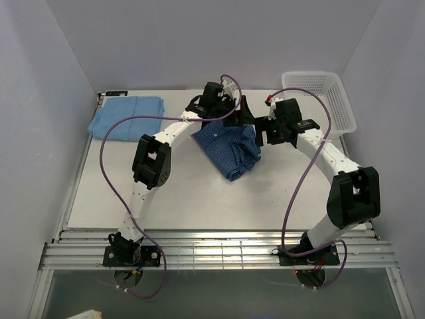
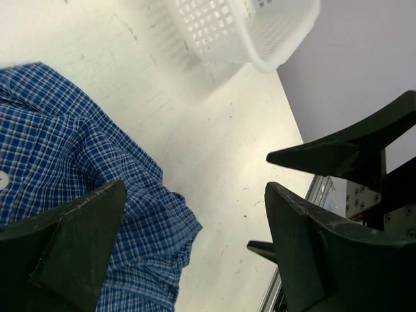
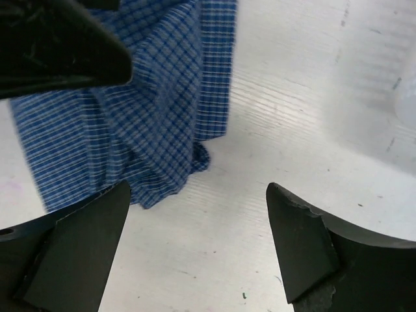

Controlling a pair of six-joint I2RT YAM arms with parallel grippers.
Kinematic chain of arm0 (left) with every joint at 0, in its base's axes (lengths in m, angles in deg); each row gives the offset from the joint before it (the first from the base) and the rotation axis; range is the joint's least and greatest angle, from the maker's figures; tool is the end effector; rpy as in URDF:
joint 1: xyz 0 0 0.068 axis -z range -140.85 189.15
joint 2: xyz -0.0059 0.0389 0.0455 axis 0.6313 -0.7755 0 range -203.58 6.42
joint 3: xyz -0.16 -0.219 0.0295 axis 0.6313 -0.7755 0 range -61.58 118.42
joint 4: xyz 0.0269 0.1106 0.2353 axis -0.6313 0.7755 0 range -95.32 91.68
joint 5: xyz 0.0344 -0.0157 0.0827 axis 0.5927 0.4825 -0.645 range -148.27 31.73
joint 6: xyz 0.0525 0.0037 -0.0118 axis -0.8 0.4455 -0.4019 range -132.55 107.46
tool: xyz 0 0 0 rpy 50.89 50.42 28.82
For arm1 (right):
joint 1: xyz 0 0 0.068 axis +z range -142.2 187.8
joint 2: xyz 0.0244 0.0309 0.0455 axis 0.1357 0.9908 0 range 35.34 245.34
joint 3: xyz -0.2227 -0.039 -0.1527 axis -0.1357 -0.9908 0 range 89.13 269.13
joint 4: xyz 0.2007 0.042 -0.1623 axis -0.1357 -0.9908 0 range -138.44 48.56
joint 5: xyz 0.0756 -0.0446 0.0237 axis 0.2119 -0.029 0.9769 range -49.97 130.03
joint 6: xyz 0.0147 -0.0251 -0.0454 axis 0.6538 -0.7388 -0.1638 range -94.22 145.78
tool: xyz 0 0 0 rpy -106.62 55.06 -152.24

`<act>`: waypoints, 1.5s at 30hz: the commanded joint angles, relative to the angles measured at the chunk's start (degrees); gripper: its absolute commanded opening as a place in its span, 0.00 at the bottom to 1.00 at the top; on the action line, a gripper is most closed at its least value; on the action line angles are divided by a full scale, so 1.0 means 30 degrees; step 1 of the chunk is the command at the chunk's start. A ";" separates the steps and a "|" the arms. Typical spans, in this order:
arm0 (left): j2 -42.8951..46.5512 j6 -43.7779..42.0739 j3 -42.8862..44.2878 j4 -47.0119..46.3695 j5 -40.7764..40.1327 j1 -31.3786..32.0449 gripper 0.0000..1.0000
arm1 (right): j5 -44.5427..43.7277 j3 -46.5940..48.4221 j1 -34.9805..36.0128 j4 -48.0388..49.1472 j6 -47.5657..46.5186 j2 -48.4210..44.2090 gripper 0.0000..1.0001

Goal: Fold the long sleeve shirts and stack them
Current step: Fold the shirt

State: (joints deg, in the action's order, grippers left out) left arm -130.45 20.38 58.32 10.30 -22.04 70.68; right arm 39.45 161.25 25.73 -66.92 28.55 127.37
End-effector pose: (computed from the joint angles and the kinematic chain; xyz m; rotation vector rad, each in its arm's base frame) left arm 0.4586 -0.3061 0.2246 0.3808 2.2855 -1.2971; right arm 0.3399 0.1096 0.2722 -0.3078 2.3489 0.1628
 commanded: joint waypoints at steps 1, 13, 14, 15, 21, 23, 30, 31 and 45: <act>0.3786 -0.0780 -0.0762 0.0300 -0.1345 -0.0459 0.98 | 0.2826 0.0482 0.0639 0.0112 -0.0833 -0.1465 0.90; 0.6783 0.0506 -0.6479 0.0244 -0.3818 -0.4150 0.98 | 0.2267 0.4727 0.6530 0.1019 -0.4993 0.3386 0.90; 0.6576 0.0451 -0.6421 -0.0046 -0.3321 -0.4297 0.98 | 0.3346 0.5050 0.6561 0.1108 -0.4762 0.3889 0.90; 0.6313 0.0392 -0.6304 -0.0223 -0.2794 -0.4415 0.98 | 0.3502 0.5720 0.6532 0.1167 -0.4470 0.4358 0.90; 0.2916 0.0360 -0.4577 -0.1016 -0.1418 -0.4475 0.98 | 0.1570 0.8040 0.6473 0.0991 -0.2828 0.7583 0.90; 0.1979 0.0566 -0.3844 -0.1219 -0.0333 -0.4504 0.98 | 0.1425 0.8158 0.6357 0.1021 -0.2477 0.8140 0.90; 0.0276 0.1212 -0.5832 -0.2832 0.2014 -0.4504 0.98 | 0.2477 0.6315 0.4864 0.1138 -0.1068 0.7880 0.90; 0.0188 0.1183 -0.6125 -0.2891 0.2190 -0.4504 0.98 | 0.2478 0.6081 0.4485 0.1109 -0.1068 0.7791 0.90; 0.0919 0.0040 -0.7914 -0.2012 0.0551 -0.4592 0.98 | 0.1101 -0.0744 0.0615 0.1371 -0.0481 0.3280 0.90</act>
State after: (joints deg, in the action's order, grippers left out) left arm -129.49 22.90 37.38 -1.94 -17.19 56.80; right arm 43.67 162.10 28.48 -63.40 27.17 138.97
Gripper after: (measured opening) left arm 0.977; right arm 0.900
